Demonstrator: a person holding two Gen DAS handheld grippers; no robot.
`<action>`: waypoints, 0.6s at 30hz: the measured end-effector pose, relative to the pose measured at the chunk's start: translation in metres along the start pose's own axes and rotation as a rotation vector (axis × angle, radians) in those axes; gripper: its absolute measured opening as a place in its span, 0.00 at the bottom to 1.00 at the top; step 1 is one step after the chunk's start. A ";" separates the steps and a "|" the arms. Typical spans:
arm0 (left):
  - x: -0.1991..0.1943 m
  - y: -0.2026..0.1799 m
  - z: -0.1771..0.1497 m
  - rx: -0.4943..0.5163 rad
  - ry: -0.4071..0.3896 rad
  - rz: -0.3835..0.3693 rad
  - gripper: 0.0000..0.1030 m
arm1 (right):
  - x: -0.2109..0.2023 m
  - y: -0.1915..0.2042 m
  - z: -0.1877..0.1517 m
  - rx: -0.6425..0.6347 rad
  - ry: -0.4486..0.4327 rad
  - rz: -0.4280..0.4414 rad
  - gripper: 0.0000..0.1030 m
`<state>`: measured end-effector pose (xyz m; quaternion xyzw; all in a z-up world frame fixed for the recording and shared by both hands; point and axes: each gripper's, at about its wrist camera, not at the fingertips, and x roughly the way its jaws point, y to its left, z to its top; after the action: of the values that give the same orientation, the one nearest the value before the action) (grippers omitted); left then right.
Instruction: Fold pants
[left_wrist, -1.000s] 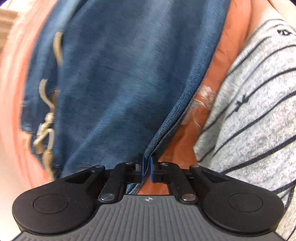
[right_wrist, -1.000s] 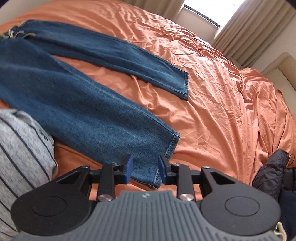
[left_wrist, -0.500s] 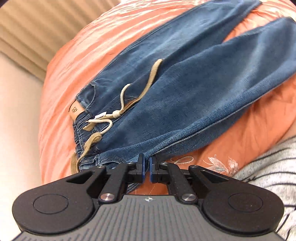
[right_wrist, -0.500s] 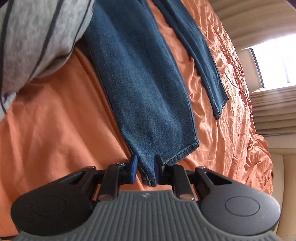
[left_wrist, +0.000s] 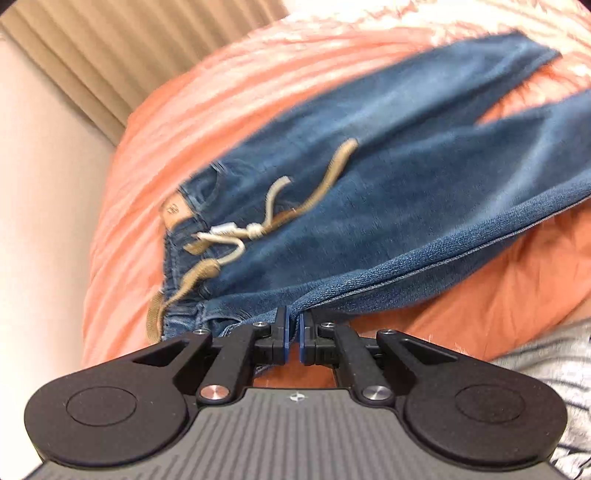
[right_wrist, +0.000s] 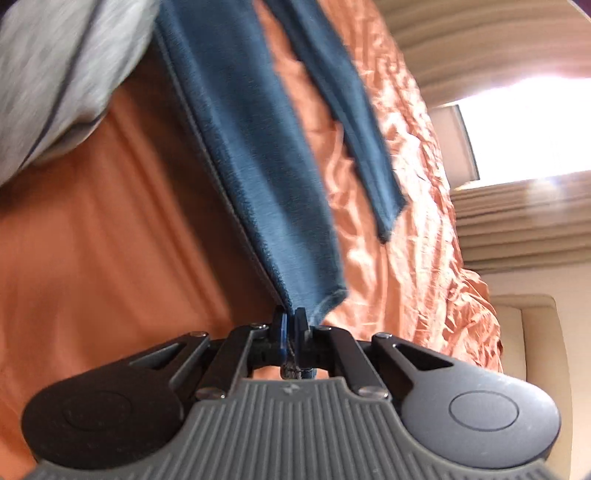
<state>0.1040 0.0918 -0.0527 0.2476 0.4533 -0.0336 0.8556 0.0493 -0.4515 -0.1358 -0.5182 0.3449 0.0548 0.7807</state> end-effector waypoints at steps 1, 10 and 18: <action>-0.005 0.003 0.001 -0.020 -0.023 0.007 0.04 | -0.008 -0.017 0.006 0.060 -0.011 -0.035 0.00; -0.069 0.042 0.033 -0.114 -0.239 0.113 0.04 | -0.058 -0.133 0.064 0.330 -0.058 -0.220 0.00; -0.062 0.065 0.103 -0.077 -0.258 0.161 0.04 | -0.010 -0.193 0.114 0.398 0.047 -0.186 0.00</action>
<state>0.1639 0.0915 0.0694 0.2437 0.3191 0.0208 0.9156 0.1820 -0.4406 0.0448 -0.3845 0.3178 -0.0985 0.8611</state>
